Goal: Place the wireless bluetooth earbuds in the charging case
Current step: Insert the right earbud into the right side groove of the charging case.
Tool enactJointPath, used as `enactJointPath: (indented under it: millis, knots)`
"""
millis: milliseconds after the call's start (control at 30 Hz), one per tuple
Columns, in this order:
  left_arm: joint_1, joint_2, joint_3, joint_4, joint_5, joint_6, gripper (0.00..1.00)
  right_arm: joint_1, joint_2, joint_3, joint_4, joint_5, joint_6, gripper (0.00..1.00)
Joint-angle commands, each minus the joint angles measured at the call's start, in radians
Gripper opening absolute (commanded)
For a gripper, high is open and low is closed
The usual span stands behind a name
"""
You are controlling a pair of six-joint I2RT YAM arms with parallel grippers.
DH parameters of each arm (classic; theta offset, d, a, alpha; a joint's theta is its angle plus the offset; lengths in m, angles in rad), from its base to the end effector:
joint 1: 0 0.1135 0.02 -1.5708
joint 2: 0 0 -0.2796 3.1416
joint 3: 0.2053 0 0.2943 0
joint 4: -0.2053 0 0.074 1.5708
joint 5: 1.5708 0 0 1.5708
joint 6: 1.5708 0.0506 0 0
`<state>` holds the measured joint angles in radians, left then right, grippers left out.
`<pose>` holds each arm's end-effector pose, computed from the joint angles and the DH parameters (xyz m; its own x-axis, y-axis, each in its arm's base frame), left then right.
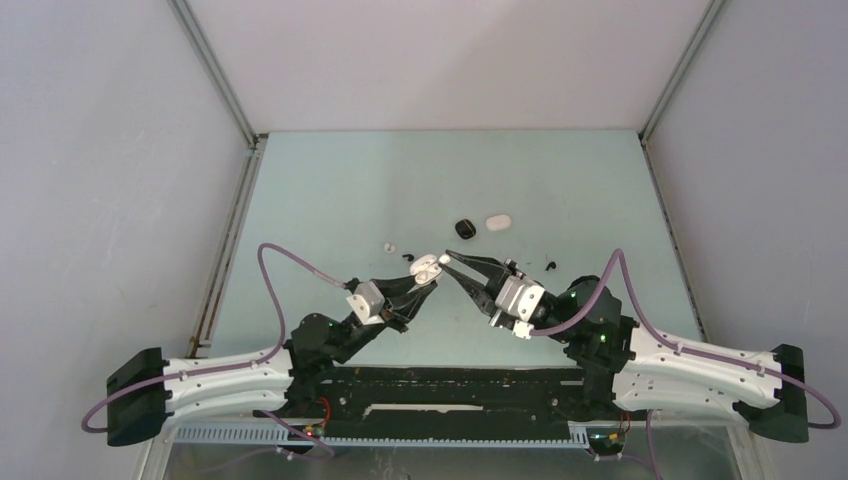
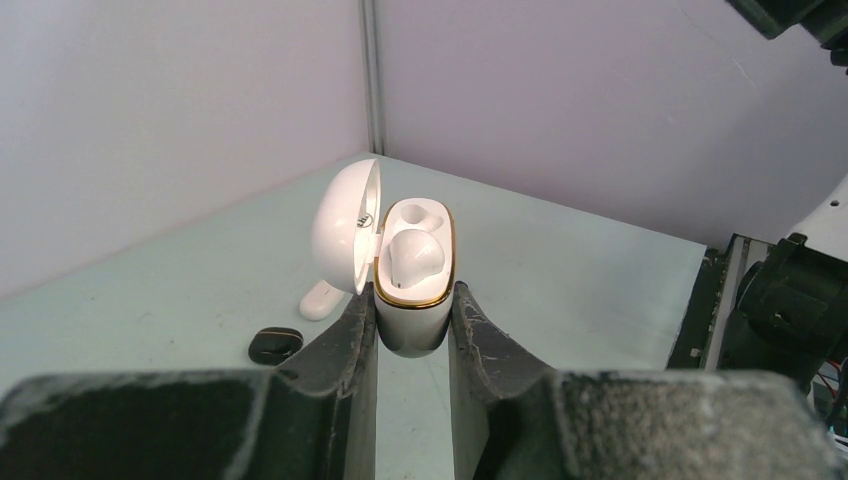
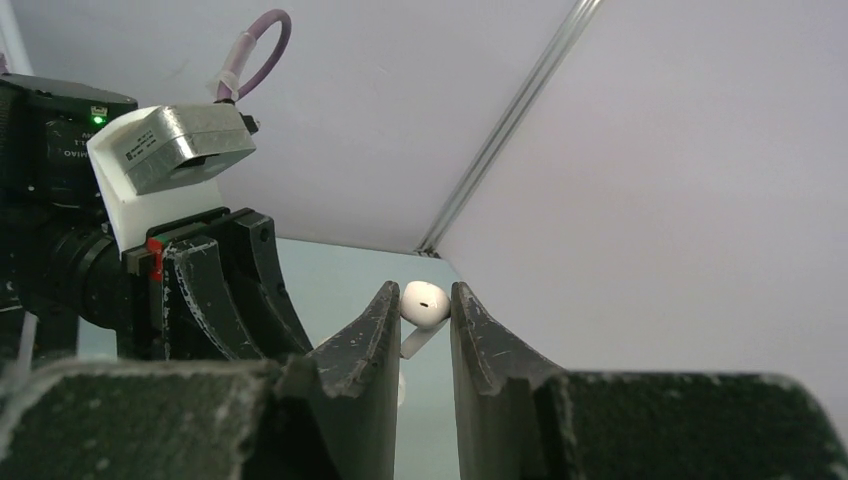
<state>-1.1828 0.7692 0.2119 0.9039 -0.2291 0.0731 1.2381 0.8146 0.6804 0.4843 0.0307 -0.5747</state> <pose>0.0906 -0.1913 0.2484 0.1881 -0.2723 -0.9437 0.8091 0.5876 -0.0082 0.0794 0.2251 0.3805 0.6024 0.0798 -0.7942 -0.7242 0.4731 -0.5018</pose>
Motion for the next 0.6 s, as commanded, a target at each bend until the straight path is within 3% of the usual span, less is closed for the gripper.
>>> enactJointPath:
  millis: [0, 567]
  knots:
    - [-0.006, -0.023, 0.043, 0.037, 0.029, 0.035, 0.00, 0.006, 0.012, -0.020, 0.085, 0.033, 0.114, 0.00]
    - [-0.006, -0.048, 0.059, -0.001, 0.101, 0.029, 0.00, -0.010, 0.038, -0.068, 0.097, 0.011, 0.171, 0.00]
